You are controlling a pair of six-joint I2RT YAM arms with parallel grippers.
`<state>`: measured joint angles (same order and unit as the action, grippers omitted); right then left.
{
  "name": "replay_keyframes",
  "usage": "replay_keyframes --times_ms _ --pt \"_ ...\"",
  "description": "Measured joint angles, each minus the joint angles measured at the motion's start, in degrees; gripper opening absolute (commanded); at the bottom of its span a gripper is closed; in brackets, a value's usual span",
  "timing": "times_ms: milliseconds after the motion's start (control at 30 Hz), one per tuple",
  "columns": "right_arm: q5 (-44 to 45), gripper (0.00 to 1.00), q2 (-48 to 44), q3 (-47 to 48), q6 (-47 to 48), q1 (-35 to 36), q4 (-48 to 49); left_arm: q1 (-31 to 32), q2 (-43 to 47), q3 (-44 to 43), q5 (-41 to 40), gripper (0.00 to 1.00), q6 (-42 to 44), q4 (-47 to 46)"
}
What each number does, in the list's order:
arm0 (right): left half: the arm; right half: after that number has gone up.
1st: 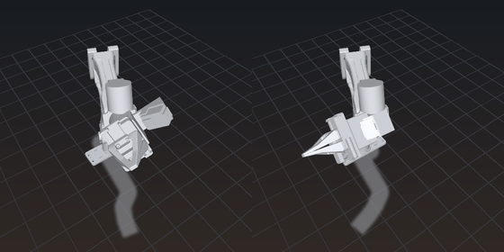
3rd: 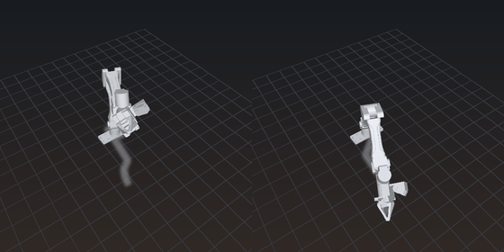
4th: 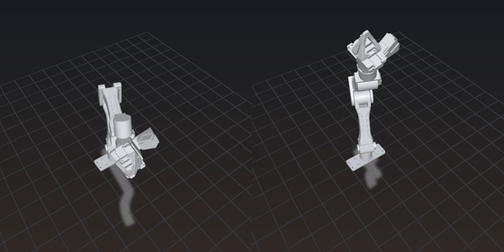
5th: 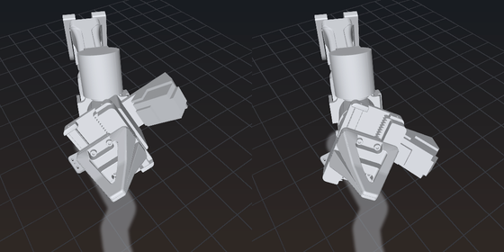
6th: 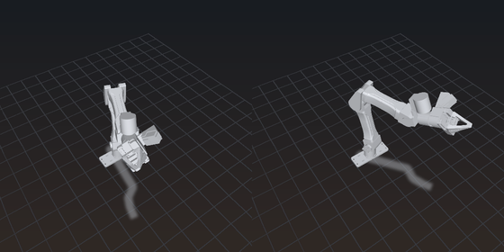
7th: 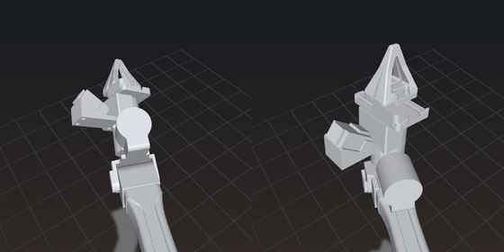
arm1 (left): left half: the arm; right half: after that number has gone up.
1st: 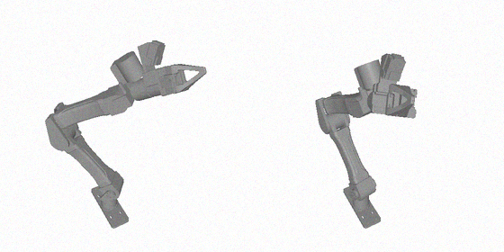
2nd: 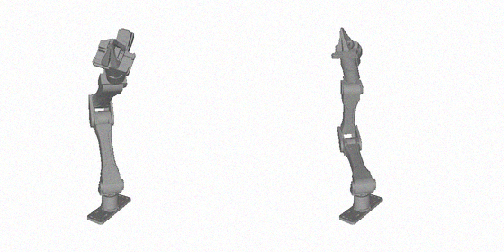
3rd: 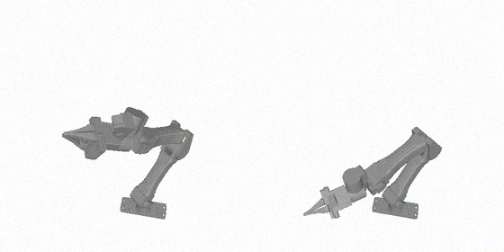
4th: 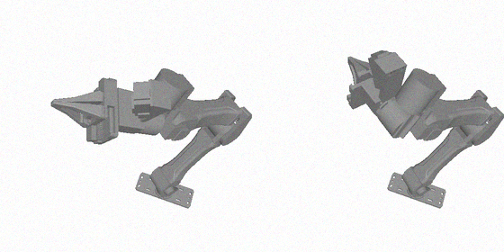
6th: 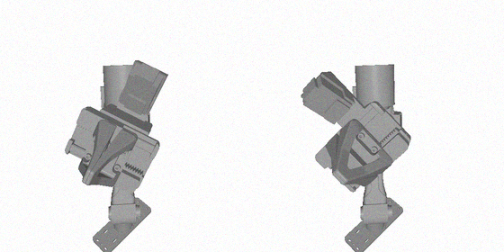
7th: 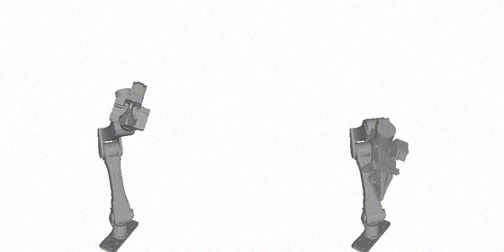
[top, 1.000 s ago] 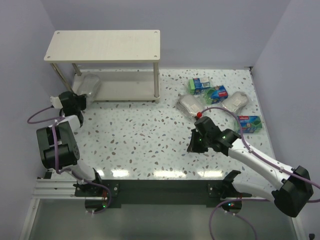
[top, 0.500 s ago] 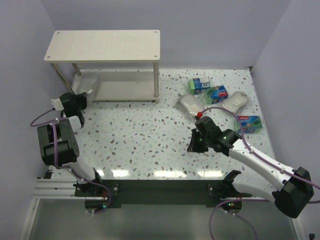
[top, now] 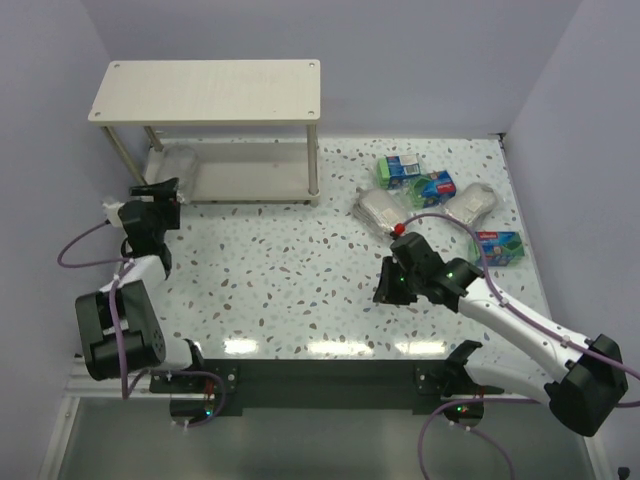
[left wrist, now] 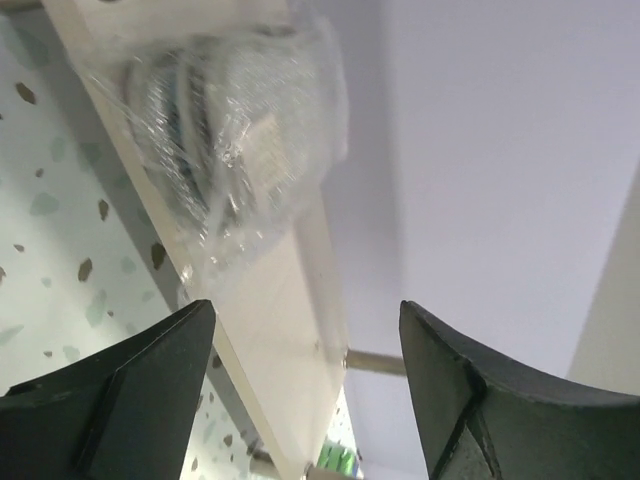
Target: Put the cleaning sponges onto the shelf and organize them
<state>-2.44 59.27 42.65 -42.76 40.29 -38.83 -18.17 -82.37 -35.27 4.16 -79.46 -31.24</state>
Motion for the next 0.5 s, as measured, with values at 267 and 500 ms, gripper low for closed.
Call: replay_keyframes --times_ms 267,500 --pt "1.62 0.56 4.2 4.61 2.64 -5.07 -0.57 0.35 16.26 7.08 9.79 0.83 9.6 6.56" --pt "8.2 0.92 19.06 18.86 9.73 -13.88 2.8 1.44 26.8 12.7 22.43 0.84 20.63 15.3"
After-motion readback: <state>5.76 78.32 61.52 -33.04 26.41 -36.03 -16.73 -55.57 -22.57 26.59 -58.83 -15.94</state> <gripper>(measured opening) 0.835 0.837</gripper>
